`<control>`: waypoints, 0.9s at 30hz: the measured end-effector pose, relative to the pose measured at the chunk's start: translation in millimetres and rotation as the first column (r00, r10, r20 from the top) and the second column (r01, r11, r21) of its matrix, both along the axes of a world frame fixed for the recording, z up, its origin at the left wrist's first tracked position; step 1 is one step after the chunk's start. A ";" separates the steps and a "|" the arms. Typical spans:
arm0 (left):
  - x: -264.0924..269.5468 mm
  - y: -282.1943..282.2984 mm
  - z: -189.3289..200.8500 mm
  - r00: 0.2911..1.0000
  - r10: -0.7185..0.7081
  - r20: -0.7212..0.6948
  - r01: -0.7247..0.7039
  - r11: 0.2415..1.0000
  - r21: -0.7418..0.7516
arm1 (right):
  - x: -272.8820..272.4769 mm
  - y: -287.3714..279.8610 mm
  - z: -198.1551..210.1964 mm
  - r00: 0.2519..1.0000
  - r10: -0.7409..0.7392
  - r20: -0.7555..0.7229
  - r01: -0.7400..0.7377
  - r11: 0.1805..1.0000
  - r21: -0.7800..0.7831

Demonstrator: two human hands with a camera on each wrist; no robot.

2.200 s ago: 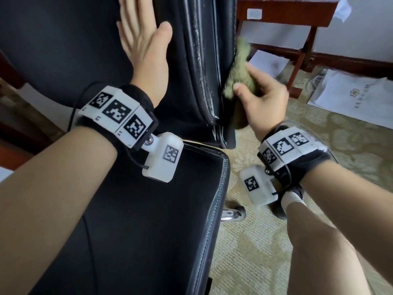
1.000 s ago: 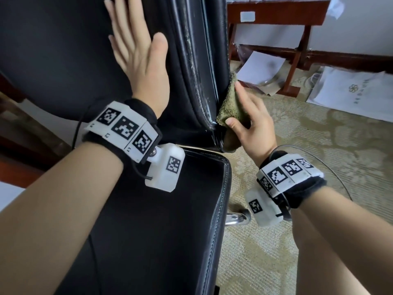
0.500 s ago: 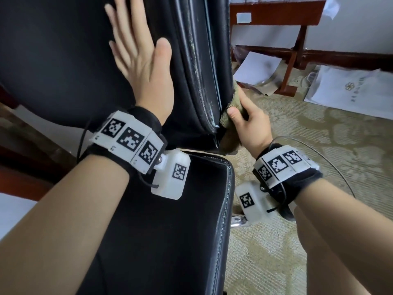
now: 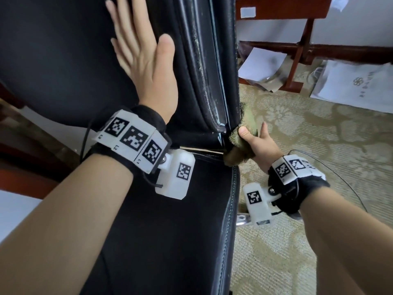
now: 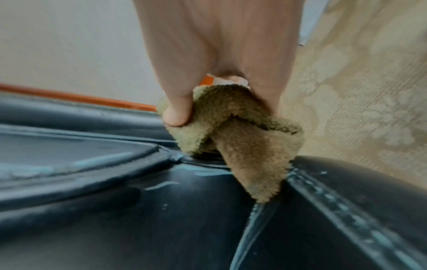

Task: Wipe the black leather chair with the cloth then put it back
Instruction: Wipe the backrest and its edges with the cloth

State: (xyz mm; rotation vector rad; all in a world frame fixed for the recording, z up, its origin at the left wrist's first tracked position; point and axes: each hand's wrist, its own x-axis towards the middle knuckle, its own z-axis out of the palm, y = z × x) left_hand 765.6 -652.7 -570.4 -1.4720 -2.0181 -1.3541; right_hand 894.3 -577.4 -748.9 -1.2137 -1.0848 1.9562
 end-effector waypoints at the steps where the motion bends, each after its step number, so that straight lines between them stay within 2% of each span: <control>1: 0.0 0.1 -0.3 1.000 -0.001 0.001 0.001 1.000 -0.003 | 0.7 2.6 -0.7 1.000 -0.003 -0.021 0.001 0.998 -0.059; 2: 0.1 0.2 -0.6 1.000 -0.003 0.004 0.003 1.000 -0.004 | 0.9 4.2 3.3 1.000 0.023 -0.018 -0.025 0.996 -0.085; 4: -0.2 -0.1 -0.1 1.000 -0.004 0.012 0.004 1.000 -0.002 | 1.4 3.8 16.1 0.982 0.143 0.125 -0.130 0.986 -0.104; 6: -0.7 -0.5 1.0 1.000 -0.001 0.015 0.001 1.000 -0.003 | 0.7 4.0 29.0 0.906 0.277 0.320 -0.243 0.960 -0.143; 7: -1.0 -1.1 1.8 1.000 -0.003 0.016 0.003 1.000 -0.007 | 0.1 3.6 35.8 0.893 0.301 0.334 -0.254 0.951 -0.176; 9: -1.2 -2.9 3.8 1.000 -0.005 0.016 0.006 1.000 -0.017 | -1.4 3.5 46.1 0.936 0.254 0.242 -0.203 0.954 -0.220; 12: -0.9 -4.6 6.0 1.000 -0.001 0.027 0.001 1.000 -0.026 | -4.2 -1.4 51.4 0.993 0.026 0.119 -0.001 0.978 -0.209; 14: -0.8 -4.8 5.8 1.000 -0.009 0.022 0.010 1.000 -0.025 | -7.0 -10.5 43.8 0.980 -0.149 0.132 0.158 0.986 -0.061; 16: -1.2 -4.3 4.4 1.000 -0.010 0.014 0.010 1.000 -0.027 | -8.2 -22.7 36.8 0.945 -0.304 0.117 0.283 0.944 0.171; 18: -1.8 -3.9 3.7 1.000 -0.014 0.020 0.014 0.999 -0.028 | -5.8 -29.2 29.7 0.920 -0.371 0.125 0.307 0.882 0.358; 20: -2.4 -3.2 3.8 0.999 -0.016 0.031 0.017 0.999 -0.027 | -3.7 -26.2 25.6 0.913 -0.373 0.166 0.264 0.849 0.458; 22: -2.4 -1.7 4.0 0.999 -0.012 0.038 0.012 1.000 -0.022 | -5.0 -19.6 23.1 0.918 -0.325 0.229 0.185 0.860 0.476; 24: -2.6 -0.8 3.4 0.999 -0.006 0.039 0.007 1.000 -0.019 | -8.3 -16.5 20.6 0.922 -0.239 0.304 0.088 0.895 0.436; 27: -3.5 -1.5 2.0 0.999 -0.017 0.031 0.018 1.000 -0.022 | -12.6 -17.3 9.7 0.963 -0.114 0.243 0.020 0.933 0.360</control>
